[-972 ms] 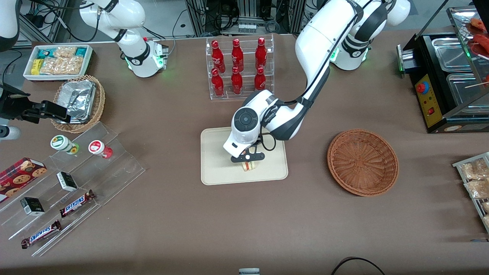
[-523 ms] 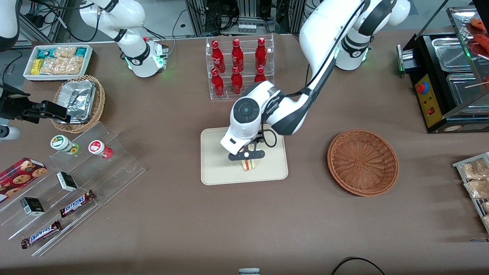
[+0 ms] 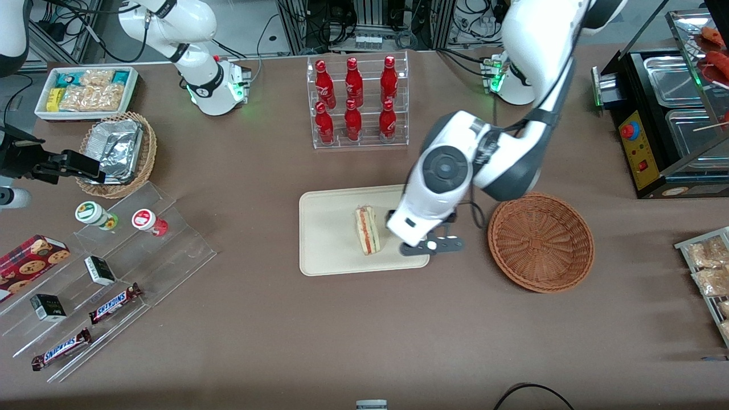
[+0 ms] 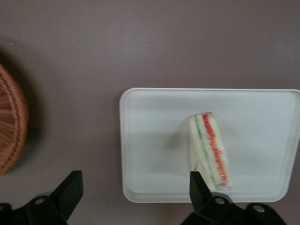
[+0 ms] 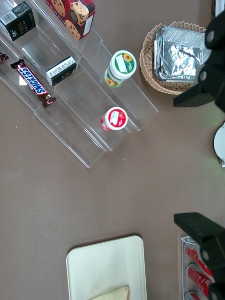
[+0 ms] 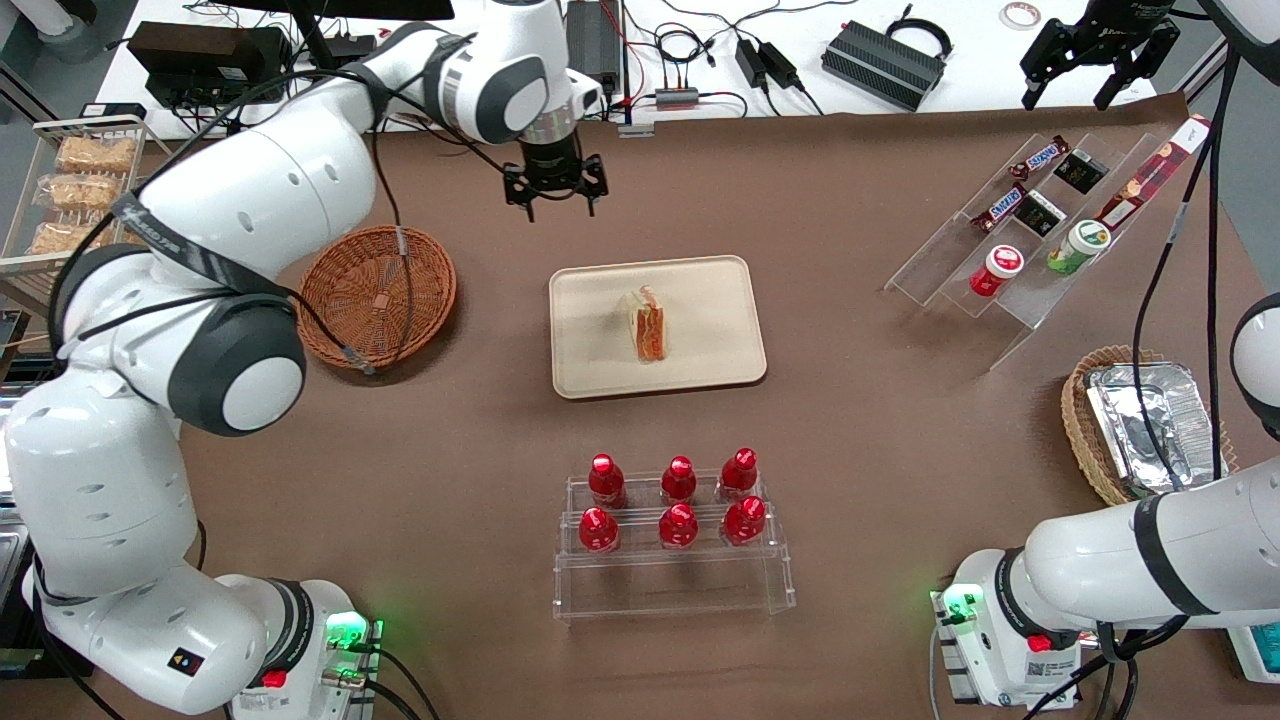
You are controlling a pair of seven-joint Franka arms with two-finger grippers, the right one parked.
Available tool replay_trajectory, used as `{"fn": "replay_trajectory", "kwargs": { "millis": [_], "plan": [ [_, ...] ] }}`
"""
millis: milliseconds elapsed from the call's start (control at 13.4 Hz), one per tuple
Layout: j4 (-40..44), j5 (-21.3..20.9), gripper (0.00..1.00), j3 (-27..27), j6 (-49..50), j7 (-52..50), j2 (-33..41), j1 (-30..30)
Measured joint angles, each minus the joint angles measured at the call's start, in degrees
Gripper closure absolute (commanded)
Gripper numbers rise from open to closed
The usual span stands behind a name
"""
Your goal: Place sandwich from basket to tray
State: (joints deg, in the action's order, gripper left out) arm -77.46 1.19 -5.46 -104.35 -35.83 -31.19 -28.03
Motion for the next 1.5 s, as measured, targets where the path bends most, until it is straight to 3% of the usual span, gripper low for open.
{"fn": "replay_trajectory", "kwargs": {
  "millis": [598,1196,1495],
  "plan": [
    [-15.5,-0.1,0.00,0.4,4.2,22.0,15.9,14.2],
    [-15.2,-2.1,0.00,-2.1,18.1,32.0,26.8,28.3],
    [-14.5,-2.1,0.00,-1.5,21.0,33.1,29.6,30.2]
  ]
}}
